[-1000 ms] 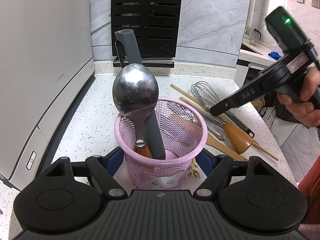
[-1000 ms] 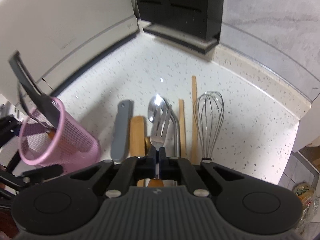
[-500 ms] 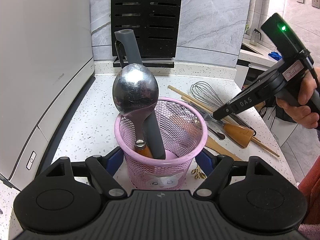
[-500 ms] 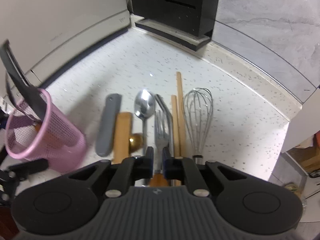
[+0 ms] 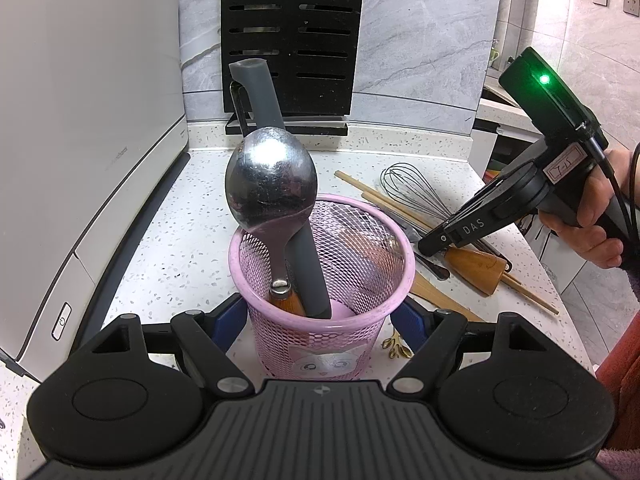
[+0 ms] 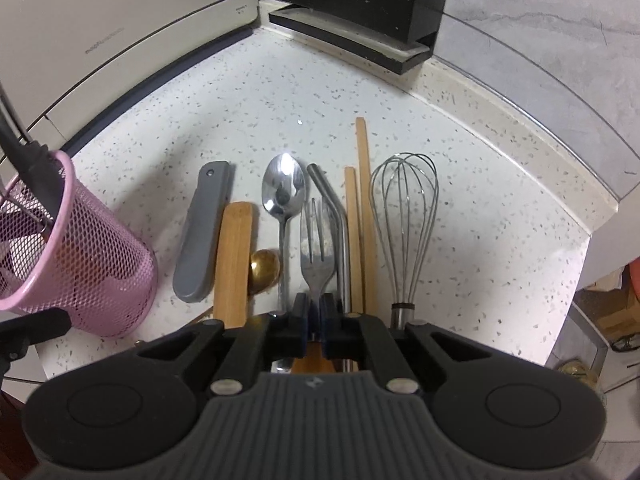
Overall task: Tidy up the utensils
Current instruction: 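Move the right gripper to the wooden-handled fork and grasp it, then lift the wooden-handled fork with the right gripper toward the pink cup, then lower the fork handle-first into the pink cup and open the right gripper, then move the right gripper to the wire whisk and grasp its handle, then lift the wire whisk with the right gripper over the pink cup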
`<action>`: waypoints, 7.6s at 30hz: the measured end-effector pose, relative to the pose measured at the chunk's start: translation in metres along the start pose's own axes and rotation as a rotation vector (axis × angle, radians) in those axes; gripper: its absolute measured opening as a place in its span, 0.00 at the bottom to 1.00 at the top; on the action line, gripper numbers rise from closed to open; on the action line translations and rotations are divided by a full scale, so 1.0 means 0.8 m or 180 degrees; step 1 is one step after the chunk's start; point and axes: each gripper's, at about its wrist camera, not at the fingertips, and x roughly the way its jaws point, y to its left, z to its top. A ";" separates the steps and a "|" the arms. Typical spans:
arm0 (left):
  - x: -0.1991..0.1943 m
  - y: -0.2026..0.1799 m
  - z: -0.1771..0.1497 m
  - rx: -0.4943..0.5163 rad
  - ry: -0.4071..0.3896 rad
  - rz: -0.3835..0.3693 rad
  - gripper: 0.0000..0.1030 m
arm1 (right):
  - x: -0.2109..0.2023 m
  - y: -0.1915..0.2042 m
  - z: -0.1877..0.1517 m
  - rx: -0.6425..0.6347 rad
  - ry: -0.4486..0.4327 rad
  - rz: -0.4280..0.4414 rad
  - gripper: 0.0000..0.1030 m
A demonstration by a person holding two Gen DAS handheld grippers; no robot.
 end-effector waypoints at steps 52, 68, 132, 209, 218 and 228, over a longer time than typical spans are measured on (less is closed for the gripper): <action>0.000 -0.005 0.003 0.0005 0.0008 -0.0018 0.88 | -0.135 0.096 -0.008 -0.0503 -0.1782 0.1036 0.00; 0.001 -0.003 0.004 0.0000 0.0016 -0.0019 0.88 | -0.097 0.106 -0.022 -0.0826 -0.1447 0.0904 0.00; 0.012 0.003 0.015 -0.0273 -0.0031 0.0388 0.88 | -0.038 -0.053 0.005 0.0408 -0.0480 -0.0067 0.47; 0.009 -0.004 0.013 -0.0256 0.0025 0.0339 0.87 | -0.239 0.048 -0.047 -0.0051 -0.2392 0.0699 0.16; 0.008 -0.003 0.014 -0.0247 0.0026 0.0325 0.87 | -0.214 0.075 -0.028 -0.0274 -0.2208 0.0810 0.15; 0.006 -0.001 0.014 -0.0228 0.0034 0.0287 0.87 | -0.176 0.081 -0.021 -0.0328 -0.1879 0.0752 0.15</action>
